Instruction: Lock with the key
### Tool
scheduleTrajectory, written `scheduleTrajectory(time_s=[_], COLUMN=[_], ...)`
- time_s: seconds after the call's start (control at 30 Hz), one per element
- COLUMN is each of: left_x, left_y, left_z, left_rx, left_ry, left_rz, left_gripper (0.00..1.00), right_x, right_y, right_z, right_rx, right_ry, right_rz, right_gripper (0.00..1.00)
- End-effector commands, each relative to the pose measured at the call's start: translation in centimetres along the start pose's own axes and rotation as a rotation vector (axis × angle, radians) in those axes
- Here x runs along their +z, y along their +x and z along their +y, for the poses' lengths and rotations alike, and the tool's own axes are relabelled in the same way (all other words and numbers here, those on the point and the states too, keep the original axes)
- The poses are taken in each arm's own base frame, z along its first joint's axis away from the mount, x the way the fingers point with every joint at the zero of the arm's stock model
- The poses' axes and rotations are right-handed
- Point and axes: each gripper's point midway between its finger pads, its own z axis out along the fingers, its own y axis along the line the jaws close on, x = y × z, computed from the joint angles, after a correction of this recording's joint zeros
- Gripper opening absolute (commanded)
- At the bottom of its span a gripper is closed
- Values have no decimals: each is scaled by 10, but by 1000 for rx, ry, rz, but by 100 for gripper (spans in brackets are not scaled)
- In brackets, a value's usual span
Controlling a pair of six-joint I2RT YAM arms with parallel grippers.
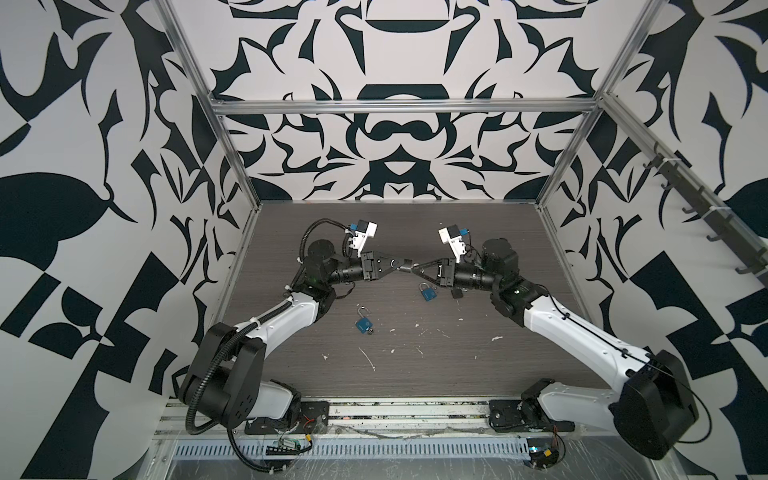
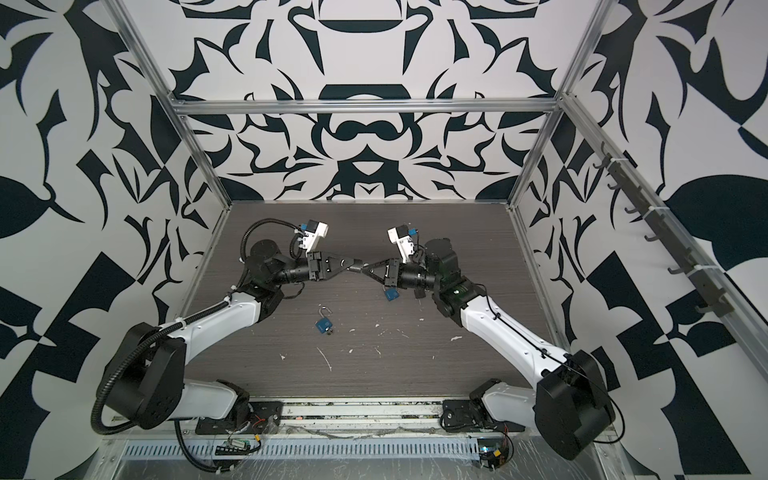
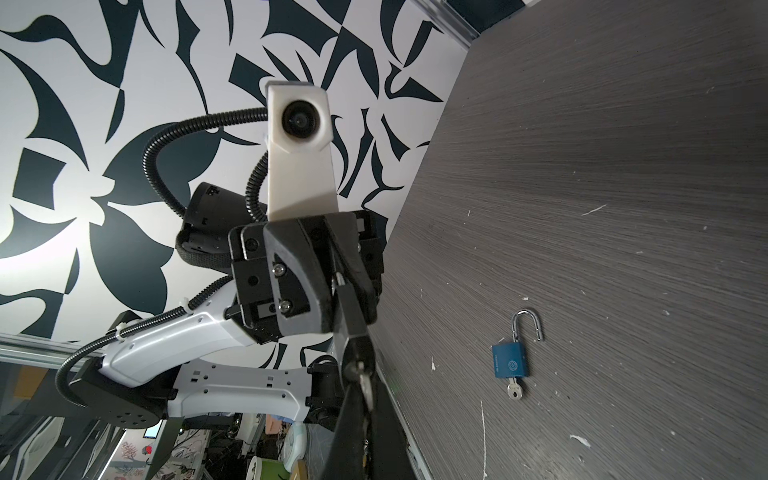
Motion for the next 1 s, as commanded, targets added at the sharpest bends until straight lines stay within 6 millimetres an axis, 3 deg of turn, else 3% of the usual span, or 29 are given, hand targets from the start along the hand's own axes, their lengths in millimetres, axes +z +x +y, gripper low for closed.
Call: scheduleTrajectory(time_s=[0.0,0.57,0.8,0.97], left_x=[-1,-6,0,1], left_y=[-6,-3,30,40], left_z=[-8,-1,44,74], left_rx=[46,52,109,108], left_ry=[19,-25,-156,-282], left_rz=[-13,5,245,328], left_gripper=[0,0,0,0], right_x=[-8,-31,-38,-43], right_y=[-8,-20,-14,-5], right_z=[19,9,-23,-52], right_rx=[-50,-34,-19,38], right_ry=[-55,-27,162,287], right_rz=[-33,-107,-112,-102], right_gripper=[0,0,0,0])
